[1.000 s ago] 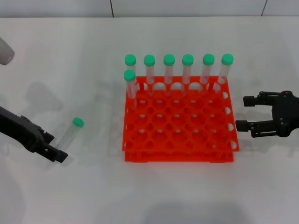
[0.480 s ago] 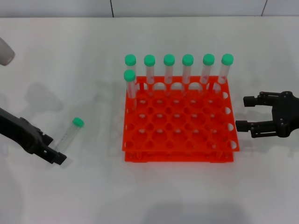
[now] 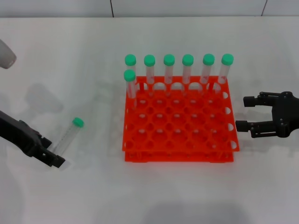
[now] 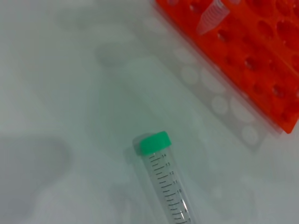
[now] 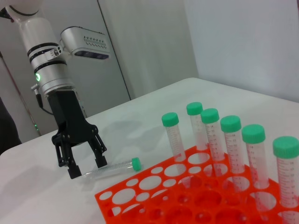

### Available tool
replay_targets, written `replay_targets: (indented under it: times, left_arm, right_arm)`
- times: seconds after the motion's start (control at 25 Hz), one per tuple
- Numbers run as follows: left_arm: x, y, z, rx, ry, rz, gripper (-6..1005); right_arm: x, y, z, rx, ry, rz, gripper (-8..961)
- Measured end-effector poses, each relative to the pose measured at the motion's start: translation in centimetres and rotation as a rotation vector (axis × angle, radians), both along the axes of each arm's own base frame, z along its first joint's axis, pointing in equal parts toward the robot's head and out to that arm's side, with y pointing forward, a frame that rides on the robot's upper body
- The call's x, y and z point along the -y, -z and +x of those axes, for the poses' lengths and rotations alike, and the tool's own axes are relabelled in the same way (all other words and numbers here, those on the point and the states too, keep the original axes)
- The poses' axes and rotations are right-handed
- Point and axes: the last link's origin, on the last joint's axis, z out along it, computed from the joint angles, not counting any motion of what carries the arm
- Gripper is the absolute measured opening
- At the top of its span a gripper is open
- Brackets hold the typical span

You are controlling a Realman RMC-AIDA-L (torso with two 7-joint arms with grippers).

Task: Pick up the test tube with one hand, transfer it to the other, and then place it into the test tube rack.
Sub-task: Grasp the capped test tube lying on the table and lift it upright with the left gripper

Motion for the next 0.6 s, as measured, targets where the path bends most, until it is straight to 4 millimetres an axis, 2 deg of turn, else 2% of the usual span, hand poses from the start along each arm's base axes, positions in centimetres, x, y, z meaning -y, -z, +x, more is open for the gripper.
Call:
replay_targets:
  times: [0.28,0.48,0.6]
  left_arm:
    - [-0.05,0.08,-0.23,-0.007,-0.001,0.012,815]
    - [-0.09,0.16,-0.22,-0.007,0.0,0.015,589]
    - [-0.14,0.16,-0.19,-0.008,0.001,0.016,555]
  right_arm:
    - [-0.01,-0.01,0.04,0.0,-0.002,0.004,841]
    - [0.03,0.06,0.12,0.0,0.0,0.005,842]
    - [0.02,0.07,0.15,0.0,0.001,0.006,842]
